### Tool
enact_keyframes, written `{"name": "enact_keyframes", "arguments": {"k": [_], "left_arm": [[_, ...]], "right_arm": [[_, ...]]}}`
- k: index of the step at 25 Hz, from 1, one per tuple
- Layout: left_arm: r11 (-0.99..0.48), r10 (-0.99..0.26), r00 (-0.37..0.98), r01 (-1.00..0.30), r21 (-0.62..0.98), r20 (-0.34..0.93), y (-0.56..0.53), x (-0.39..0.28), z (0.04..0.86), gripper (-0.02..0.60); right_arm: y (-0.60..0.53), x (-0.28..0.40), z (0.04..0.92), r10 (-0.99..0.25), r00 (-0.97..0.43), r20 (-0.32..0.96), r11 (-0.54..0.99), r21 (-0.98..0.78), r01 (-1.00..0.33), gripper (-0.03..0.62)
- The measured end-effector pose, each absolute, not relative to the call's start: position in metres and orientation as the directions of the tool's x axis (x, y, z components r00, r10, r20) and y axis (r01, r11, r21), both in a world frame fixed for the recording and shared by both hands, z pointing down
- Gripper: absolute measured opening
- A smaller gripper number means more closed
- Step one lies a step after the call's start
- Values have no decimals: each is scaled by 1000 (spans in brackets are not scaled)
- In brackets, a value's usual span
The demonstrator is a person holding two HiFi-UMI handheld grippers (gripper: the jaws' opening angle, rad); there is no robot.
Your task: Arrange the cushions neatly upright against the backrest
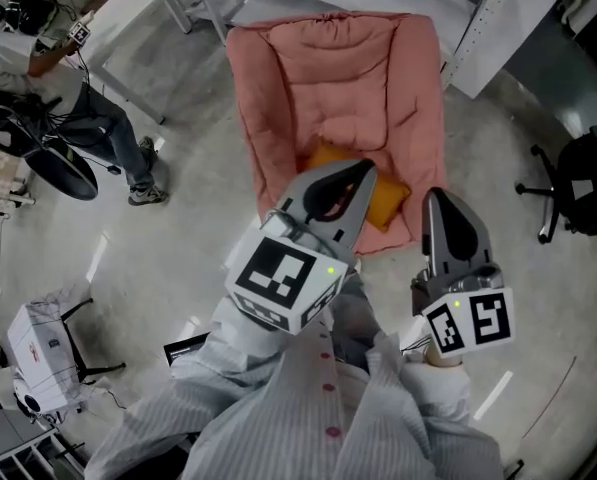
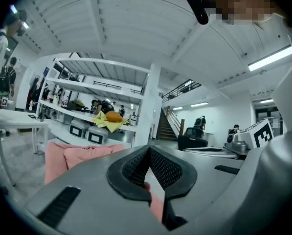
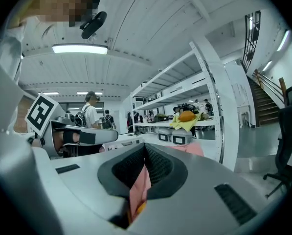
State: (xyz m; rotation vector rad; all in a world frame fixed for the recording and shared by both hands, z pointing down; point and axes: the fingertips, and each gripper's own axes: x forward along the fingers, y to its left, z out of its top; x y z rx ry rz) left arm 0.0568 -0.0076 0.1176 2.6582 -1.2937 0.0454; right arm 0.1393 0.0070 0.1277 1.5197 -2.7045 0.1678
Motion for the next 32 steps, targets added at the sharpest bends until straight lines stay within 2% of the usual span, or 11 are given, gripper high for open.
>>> {"name": "enact_keyframes", "arguments": {"k": [7,14,32], "left_arm": [[-526,-831,543,-837,152,117,-59,75,122,9],[-477,-856,495,-868,140,148,-86,66,132,9],[-468,-824,492,-870,154,279,-128,23,196,9]], "right_arm": [[-46,162,132,-798,-594,99,590,-69,-804,14],[-76,159,141,-774,-622,118,616,-85,-783,14],[-107,148,205,-807,-541,237,519,-151,-841,14]]}}
